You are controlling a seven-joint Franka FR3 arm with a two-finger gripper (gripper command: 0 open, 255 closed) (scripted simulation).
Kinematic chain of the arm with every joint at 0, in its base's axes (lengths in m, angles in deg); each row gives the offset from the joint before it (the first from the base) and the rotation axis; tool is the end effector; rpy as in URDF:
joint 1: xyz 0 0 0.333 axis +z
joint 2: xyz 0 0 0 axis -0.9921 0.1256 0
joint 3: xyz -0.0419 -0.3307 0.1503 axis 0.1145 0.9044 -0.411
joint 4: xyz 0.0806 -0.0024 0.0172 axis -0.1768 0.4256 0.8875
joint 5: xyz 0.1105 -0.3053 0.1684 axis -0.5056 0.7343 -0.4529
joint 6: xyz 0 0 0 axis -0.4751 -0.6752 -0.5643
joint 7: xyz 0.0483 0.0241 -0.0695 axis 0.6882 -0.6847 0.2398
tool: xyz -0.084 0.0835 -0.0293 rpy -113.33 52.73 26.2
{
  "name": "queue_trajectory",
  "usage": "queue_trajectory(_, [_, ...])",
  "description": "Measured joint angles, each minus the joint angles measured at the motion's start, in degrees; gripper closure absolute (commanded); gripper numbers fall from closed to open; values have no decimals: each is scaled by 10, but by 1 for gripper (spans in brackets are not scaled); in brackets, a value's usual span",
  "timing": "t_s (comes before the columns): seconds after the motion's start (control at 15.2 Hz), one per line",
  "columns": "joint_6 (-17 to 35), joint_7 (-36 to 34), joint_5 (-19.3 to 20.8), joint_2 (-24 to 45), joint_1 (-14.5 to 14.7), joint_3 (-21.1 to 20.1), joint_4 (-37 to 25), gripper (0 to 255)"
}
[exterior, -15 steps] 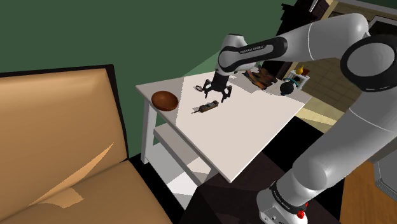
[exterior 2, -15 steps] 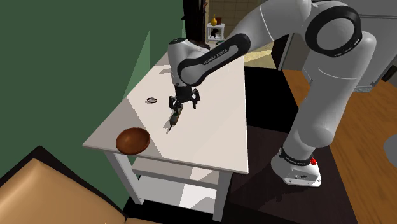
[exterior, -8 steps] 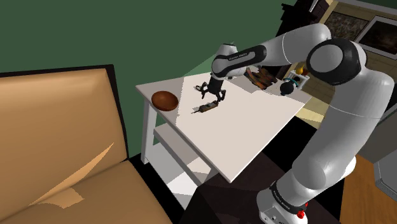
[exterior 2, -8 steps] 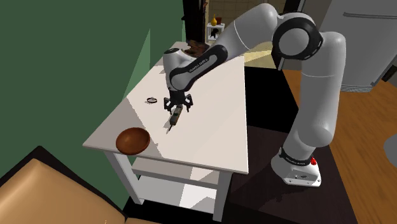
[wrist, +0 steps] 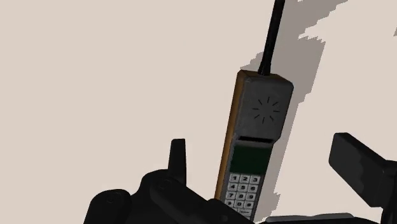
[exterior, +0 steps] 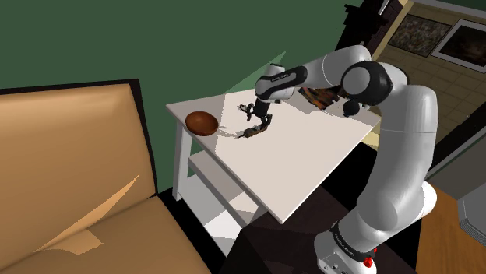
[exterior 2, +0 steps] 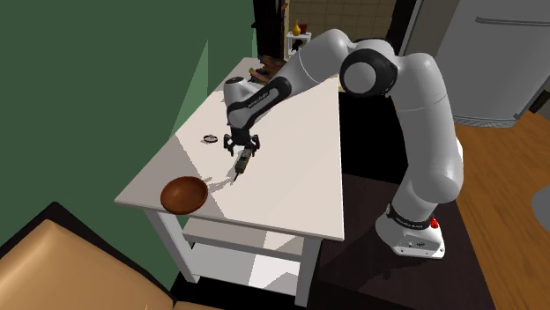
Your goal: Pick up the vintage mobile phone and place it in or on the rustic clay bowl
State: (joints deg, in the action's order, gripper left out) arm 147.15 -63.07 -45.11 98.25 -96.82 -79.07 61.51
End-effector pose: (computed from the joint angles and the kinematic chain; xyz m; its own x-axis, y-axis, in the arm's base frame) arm 0.6586 -0.1405 0.2990 0.2474 -0.9686 -0.0243 -0.9689 -0.2476 0.0041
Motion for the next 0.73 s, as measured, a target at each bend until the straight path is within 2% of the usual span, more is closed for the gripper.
queue_trajectory(0.26, [10,-32,-12,65,-8,14,-59,0])
queue_trajectory(0.73, [43,-35,-14,104,-10,16,-67,0])
